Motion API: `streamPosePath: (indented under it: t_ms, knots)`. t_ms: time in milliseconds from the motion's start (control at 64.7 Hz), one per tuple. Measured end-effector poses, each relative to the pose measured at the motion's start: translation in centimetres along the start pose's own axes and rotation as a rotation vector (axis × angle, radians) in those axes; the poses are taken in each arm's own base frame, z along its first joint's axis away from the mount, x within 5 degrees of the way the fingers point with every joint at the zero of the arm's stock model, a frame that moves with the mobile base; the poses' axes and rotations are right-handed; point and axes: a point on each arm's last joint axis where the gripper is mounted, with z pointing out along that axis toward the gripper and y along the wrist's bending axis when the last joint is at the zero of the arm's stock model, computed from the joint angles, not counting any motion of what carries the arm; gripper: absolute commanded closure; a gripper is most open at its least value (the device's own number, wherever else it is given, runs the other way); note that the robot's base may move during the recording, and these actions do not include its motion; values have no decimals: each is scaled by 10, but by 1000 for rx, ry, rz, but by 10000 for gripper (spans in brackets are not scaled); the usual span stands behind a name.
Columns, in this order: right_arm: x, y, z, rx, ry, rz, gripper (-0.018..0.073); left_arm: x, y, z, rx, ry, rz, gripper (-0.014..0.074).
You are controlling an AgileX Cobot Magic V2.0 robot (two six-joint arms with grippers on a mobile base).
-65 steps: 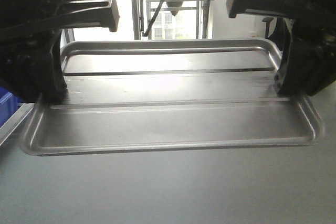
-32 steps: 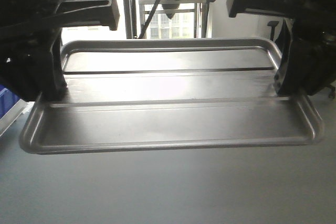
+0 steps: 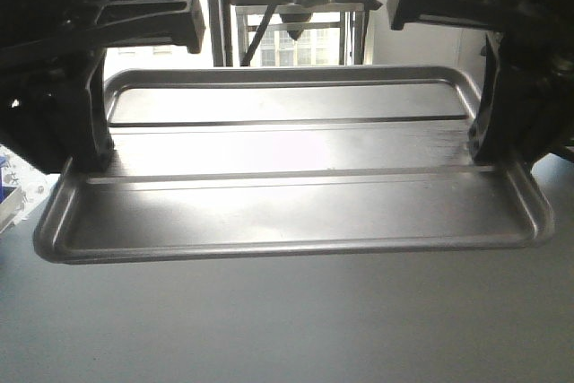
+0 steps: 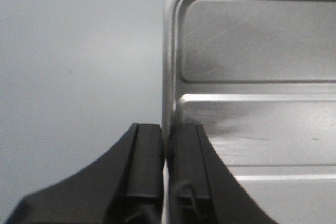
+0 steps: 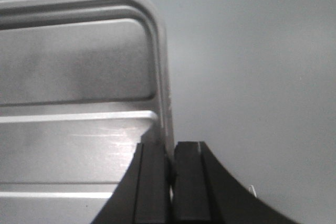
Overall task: Grab silver tray and place in blue box
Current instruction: 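Hold the tray level with both grippers while the base drives to the crates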
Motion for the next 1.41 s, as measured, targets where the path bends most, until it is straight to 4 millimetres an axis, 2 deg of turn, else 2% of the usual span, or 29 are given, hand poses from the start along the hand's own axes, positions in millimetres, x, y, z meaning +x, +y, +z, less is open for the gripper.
streamPosePath:
  t_ms: [1406]
  knots:
    - [0, 0, 0, 0, 0, 0, 501, 0, 0, 0, -1, -2, 3, 612]
